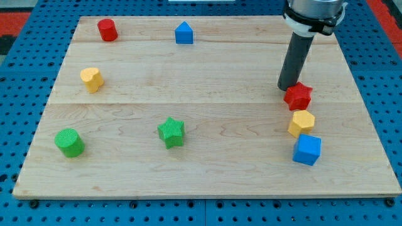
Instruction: Move the green star left to the red star
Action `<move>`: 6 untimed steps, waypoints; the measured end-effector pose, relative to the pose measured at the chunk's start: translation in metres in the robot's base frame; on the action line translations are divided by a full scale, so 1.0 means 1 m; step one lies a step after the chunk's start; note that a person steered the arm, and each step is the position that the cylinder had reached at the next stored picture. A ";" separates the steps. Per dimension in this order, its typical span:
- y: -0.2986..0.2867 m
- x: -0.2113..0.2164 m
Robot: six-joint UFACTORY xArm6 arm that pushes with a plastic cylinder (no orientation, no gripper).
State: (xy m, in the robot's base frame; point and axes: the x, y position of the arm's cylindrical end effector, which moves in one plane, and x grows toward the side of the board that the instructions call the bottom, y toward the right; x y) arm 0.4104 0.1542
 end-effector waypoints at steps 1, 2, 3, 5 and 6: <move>-0.080 -0.014; -0.172 -0.004; -0.225 0.048; -0.235 0.118; -0.191 0.103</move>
